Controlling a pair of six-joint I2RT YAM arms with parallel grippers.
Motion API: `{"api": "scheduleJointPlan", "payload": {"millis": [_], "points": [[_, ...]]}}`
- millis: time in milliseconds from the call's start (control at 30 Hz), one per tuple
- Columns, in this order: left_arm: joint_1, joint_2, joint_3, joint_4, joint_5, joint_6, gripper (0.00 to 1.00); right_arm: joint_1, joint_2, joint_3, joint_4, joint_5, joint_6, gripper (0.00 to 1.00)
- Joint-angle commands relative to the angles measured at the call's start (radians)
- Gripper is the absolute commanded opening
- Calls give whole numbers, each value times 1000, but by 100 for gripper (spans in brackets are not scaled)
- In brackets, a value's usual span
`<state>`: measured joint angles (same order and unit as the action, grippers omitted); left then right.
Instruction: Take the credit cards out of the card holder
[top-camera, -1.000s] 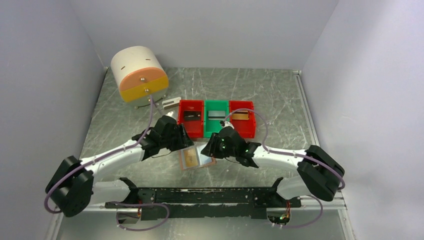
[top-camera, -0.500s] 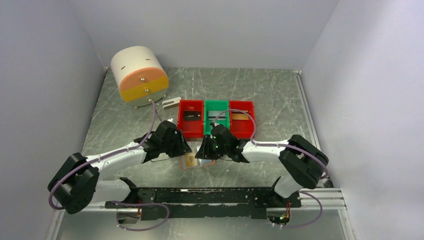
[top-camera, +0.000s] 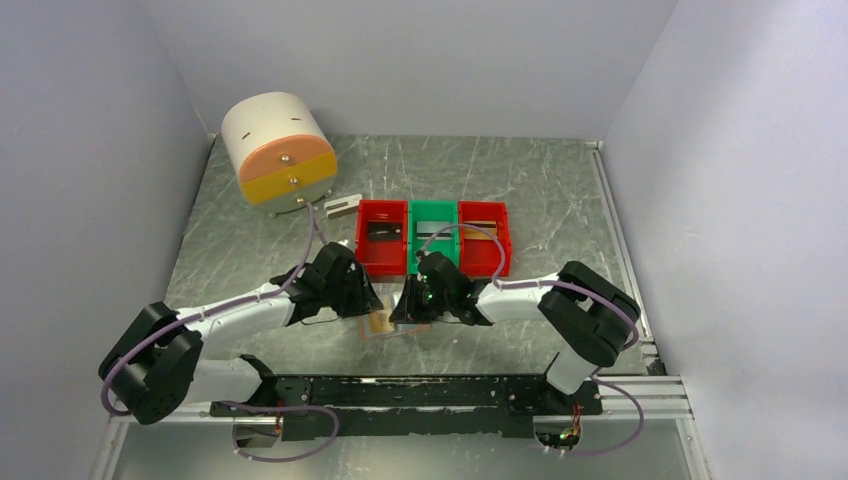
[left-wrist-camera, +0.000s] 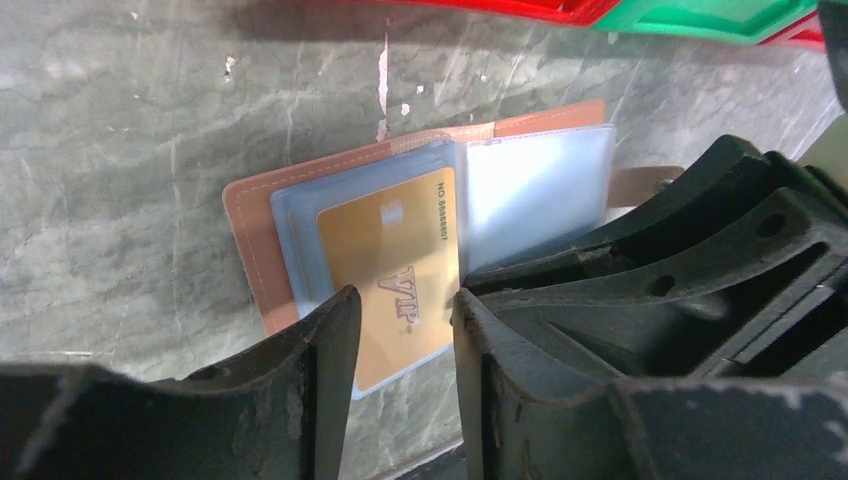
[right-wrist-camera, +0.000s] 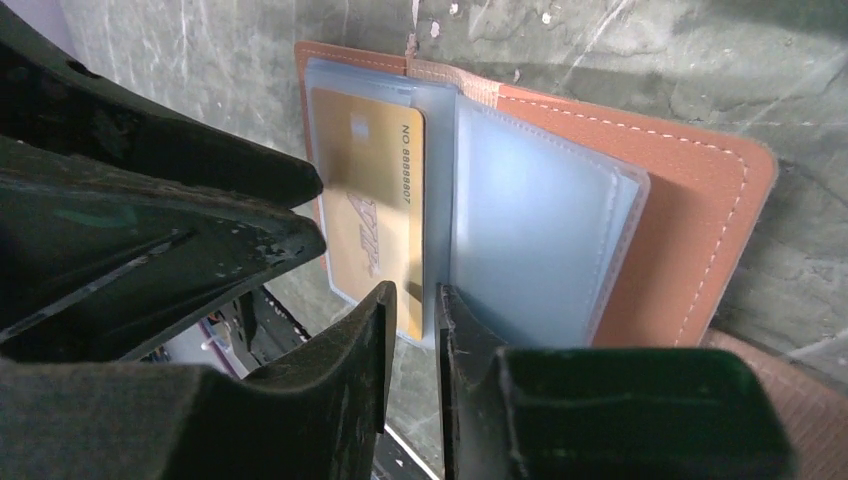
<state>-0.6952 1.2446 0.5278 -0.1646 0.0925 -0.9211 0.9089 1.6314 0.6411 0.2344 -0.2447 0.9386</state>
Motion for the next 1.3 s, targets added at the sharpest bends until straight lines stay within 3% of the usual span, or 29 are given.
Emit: {"api": "scheduleJointPlan", "payload": {"millis": [0, 200, 433, 633, 1100, 1267], "points": [[3, 42, -2, 35, 70, 41, 41, -7, 10, -26, 73, -22, 39, 24], [1, 84, 28, -11, 38, 70, 37, -19, 10, -71, 130, -16, 105, 23], [1, 20, 62, -99, -48, 94, 51, -25, -9, -78, 84, 42, 110, 26], [2, -10, 38, -99, -59, 67, 57, -25, -12, -62, 56, 56, 99, 27], [-2, 92, 28, -53, 9, 105, 36, -26, 28, -61, 169, -28, 122, 27], [-7, 105, 36, -75, -13, 118, 28, -27, 36, -43, 156, -23, 120, 20]]}}
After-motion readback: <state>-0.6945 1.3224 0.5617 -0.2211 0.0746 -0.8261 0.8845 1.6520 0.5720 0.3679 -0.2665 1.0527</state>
